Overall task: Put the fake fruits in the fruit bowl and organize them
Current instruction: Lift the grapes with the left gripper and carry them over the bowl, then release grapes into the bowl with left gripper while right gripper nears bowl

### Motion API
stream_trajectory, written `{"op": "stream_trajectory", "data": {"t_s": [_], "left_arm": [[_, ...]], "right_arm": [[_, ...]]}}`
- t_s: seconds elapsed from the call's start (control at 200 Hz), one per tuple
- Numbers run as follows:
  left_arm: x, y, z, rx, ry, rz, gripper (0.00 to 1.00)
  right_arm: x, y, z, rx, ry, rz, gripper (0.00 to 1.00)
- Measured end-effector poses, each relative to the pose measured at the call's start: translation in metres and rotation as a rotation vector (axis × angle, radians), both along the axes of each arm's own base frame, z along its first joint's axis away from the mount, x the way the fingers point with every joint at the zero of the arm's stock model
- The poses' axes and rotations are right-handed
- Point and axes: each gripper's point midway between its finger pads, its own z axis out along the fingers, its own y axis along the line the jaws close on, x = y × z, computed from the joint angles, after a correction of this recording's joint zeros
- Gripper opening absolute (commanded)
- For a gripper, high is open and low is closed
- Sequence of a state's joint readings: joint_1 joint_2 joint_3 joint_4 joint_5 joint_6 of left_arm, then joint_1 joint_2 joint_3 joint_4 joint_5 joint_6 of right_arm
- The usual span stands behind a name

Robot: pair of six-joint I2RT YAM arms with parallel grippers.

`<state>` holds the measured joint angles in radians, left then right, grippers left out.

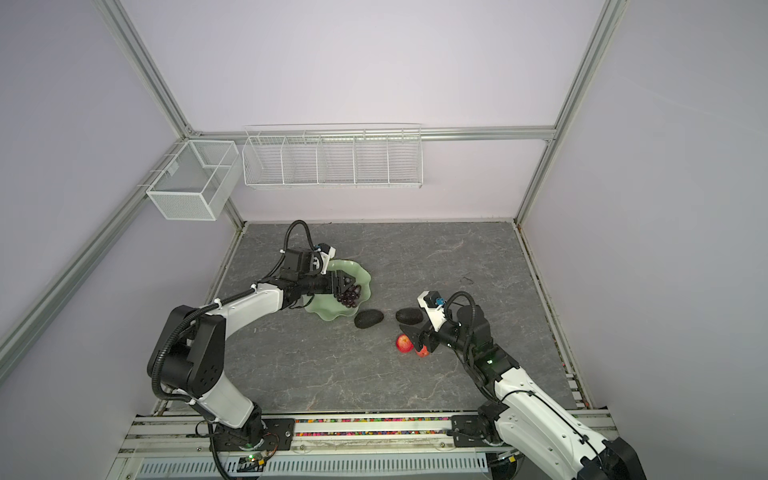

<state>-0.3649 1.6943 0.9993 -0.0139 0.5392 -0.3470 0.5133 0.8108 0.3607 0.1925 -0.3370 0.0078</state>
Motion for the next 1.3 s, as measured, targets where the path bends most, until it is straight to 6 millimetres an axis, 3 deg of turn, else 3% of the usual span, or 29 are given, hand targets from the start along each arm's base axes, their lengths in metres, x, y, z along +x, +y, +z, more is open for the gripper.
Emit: {"op": "stream_trajectory", "data": {"t_s": [0.04, 0.085, 0.14, 0.245, 0.355, 0.44, 0.52, 0.65, 0.72, 0.88, 1.07, 1.3], "left_arm": [[0.002, -0.001, -0.002, -0.030, 0.026, -0.007, 0.74], [0.004, -0.003, -0.006, -0.070, 0.062, -0.015, 0.85], [0.006, -0.005, -0.010, -0.135, 0.106, -0.026, 0.90], [0.005, -0.002, -0.012, -0.199, 0.152, -0.030, 0.92], [0.002, -0.001, -0.001, -0.217, 0.138, -0.048, 0.92], [0.000, -0.003, 0.012, -0.236, 0.112, -0.069, 0.92], [-0.001, -0.005, 0.019, -0.260, 0.089, -0.088, 0.92], [-0.005, -0.004, 0.011, -0.249, 0.095, -0.087, 0.92], [-0.008, -0.001, 0.004, -0.230, 0.103, -0.084, 0.92], [-0.009, 0.002, -0.002, -0.207, 0.099, -0.074, 0.92], [-0.010, 0.005, 0.000, -0.196, 0.082, -0.063, 0.92], [-0.009, 0.009, 0.001, -0.190, 0.069, -0.050, 0.92]], "right_arm": [[0.000, 0.000, -0.001, -0.002, 0.003, 0.000, 0.88], [0.000, 0.000, -0.003, -0.005, 0.008, 0.000, 0.88], [0.001, 0.001, -0.006, -0.011, 0.019, 0.000, 0.88], [0.004, 0.002, -0.014, -0.025, 0.048, -0.001, 0.88], [0.013, 0.006, -0.016, -0.009, 0.080, -0.022, 0.88], [0.030, 0.021, -0.013, -0.009, 0.116, -0.027, 0.88], [0.051, 0.044, 0.003, -0.006, 0.110, -0.021, 0.88], [0.093, 0.081, 0.033, 0.021, 0.075, -0.030, 0.88], [0.111, 0.094, 0.036, 0.029, 0.073, -0.042, 0.88], [0.139, 0.124, 0.016, 0.010, 0.120, -0.047, 0.88], [0.141, 0.158, -0.007, -0.028, 0.160, -0.015, 0.88], [0.153, 0.167, -0.011, -0.047, 0.169, -0.037, 0.88]]}}
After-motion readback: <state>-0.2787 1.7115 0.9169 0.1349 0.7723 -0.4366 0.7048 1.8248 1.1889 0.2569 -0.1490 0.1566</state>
